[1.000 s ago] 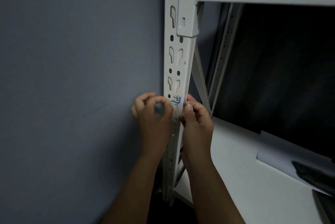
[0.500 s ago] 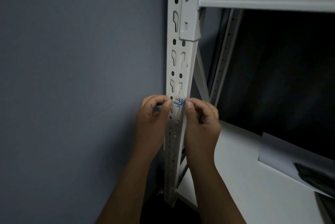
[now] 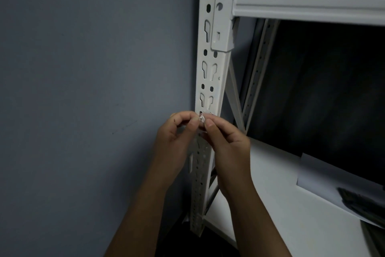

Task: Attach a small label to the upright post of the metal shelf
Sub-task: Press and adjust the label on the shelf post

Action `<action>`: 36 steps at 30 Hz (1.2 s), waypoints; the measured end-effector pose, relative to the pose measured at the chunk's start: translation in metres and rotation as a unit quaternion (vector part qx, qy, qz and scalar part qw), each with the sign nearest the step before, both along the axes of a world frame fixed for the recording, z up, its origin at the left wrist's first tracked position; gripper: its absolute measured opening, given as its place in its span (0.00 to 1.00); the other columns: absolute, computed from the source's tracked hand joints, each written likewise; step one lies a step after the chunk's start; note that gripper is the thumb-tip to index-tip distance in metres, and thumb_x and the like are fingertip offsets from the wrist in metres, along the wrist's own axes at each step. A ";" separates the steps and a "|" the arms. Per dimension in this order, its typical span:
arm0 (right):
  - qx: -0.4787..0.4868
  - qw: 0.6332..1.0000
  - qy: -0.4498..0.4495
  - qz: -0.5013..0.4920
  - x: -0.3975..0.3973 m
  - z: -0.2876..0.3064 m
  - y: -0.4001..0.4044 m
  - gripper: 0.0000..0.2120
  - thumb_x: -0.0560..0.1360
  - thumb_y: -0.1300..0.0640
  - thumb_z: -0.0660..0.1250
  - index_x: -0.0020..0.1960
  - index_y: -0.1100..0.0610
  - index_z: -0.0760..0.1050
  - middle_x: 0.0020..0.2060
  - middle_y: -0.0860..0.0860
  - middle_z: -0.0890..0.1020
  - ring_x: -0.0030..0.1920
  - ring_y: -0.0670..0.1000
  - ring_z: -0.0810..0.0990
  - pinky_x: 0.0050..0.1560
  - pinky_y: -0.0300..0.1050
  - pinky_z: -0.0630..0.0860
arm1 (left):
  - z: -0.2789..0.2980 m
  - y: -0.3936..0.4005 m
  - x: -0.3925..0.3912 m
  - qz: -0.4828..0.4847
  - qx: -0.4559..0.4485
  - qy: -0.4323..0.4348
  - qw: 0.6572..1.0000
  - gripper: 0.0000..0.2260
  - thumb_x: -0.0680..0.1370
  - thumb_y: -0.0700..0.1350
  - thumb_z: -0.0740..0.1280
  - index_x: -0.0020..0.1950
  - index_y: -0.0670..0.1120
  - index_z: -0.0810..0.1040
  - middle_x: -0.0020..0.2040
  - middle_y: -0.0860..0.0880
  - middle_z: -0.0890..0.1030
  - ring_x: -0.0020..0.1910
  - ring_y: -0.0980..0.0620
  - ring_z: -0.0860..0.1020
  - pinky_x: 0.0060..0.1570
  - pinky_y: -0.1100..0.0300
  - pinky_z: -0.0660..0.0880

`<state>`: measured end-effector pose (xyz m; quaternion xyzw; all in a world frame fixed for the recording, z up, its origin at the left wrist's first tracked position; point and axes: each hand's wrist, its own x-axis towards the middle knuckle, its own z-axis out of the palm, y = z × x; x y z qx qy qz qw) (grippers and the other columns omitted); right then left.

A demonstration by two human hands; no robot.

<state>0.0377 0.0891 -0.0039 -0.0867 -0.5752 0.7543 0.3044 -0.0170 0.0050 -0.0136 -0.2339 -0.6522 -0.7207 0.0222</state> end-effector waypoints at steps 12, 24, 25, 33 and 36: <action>0.044 0.996 -0.025 -0.072 -0.006 -0.011 0.001 0.05 0.76 0.62 0.66 0.45 0.55 0.81 0.41 0.51 0.84 0.43 0.46 0.81 0.45 0.33 0.77 | 0.001 0.002 -0.006 0.201 -0.030 0.036 0.978 0.09 0.75 0.40 0.69 0.39 0.55 0.78 0.46 0.48 0.79 0.40 0.59 0.77 0.44 0.61 0.77; -0.032 0.985 -0.009 -0.168 -0.024 -0.018 0.011 0.05 0.78 0.62 0.64 0.50 0.59 0.79 0.43 0.48 0.82 0.42 0.37 0.81 0.39 0.29 0.76 | -0.019 0.038 -0.016 0.257 -0.089 0.126 0.954 0.03 0.74 0.43 0.71 0.45 0.49 0.79 0.49 0.54 0.72 0.52 0.49 0.74 0.53 0.53 0.76; -0.039 0.985 -0.007 -0.165 -0.025 -0.018 0.012 0.06 0.78 0.62 0.64 0.50 0.60 0.79 0.43 0.47 0.82 0.42 0.38 0.82 0.38 0.30 0.76 | -0.020 0.039 -0.016 0.273 -0.086 0.136 0.949 0.03 0.73 0.43 0.71 0.45 0.49 0.80 0.50 0.55 0.71 0.54 0.51 0.72 0.56 0.61 0.73; -0.058 0.985 -0.011 -0.161 -0.029 -0.018 0.014 0.05 0.78 0.61 0.64 0.50 0.60 0.79 0.41 0.46 0.81 0.39 0.36 0.81 0.35 0.29 0.75 | -0.028 0.047 -0.016 0.350 -0.075 0.187 0.915 0.03 0.71 0.44 0.74 0.43 0.49 0.83 0.59 0.57 0.68 0.59 0.59 0.60 0.51 0.68 0.66; -0.054 0.985 -0.020 -0.160 -0.029 -0.019 0.012 0.06 0.78 0.60 0.64 0.51 0.59 0.79 0.44 0.49 0.82 0.41 0.36 0.81 0.35 0.28 0.75 | -0.027 0.047 -0.017 0.355 -0.091 0.210 0.906 0.02 0.71 0.45 0.73 0.42 0.49 0.83 0.59 0.51 0.72 0.60 0.54 0.62 0.54 0.72 0.62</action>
